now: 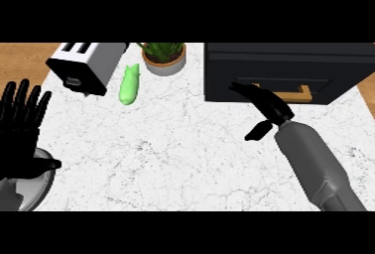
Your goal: Pick up the cup, place it into the drawer and close the drawer
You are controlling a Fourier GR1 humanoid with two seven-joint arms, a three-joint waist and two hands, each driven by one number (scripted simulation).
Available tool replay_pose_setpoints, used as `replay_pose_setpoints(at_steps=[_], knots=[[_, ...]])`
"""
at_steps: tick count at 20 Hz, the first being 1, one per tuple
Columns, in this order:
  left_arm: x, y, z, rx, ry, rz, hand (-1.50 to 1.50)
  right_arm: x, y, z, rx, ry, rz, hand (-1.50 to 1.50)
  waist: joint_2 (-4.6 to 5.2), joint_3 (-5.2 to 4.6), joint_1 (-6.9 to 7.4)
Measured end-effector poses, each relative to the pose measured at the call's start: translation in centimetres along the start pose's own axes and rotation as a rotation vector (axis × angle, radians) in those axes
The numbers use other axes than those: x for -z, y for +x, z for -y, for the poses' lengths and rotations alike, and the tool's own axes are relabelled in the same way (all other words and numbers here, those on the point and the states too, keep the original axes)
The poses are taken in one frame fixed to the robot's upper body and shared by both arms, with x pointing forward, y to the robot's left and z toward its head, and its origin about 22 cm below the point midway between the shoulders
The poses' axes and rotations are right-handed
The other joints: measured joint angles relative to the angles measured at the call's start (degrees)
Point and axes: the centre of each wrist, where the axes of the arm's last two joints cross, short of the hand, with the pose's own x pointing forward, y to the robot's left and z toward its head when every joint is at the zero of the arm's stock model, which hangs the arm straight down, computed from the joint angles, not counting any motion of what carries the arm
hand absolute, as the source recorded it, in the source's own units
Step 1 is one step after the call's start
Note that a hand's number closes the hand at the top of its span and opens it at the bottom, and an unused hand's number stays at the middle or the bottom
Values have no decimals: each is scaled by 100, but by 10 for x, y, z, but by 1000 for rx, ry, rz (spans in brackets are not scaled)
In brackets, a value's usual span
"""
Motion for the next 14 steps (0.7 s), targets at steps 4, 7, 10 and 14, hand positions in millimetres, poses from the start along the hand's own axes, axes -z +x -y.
replay_pose_setpoints(at_steps=[4,7,10,14], knots=[[-1,0,1,-9,-12,0,-150,9,-9,20,30,12,31,-150,-23,-5,49],[2,-2,0,-13,-22,-2,-150,12,-16,35,36,24,32,-150,-12,-12,94],[2,-2,-1,-16,-35,-5,-150,11,-21,47,57,37,40,-150,2,-8,163],[7,-4,2,-8,-45,-3,-150,11,-26,54,91,59,46,-150,15,-11,215]])
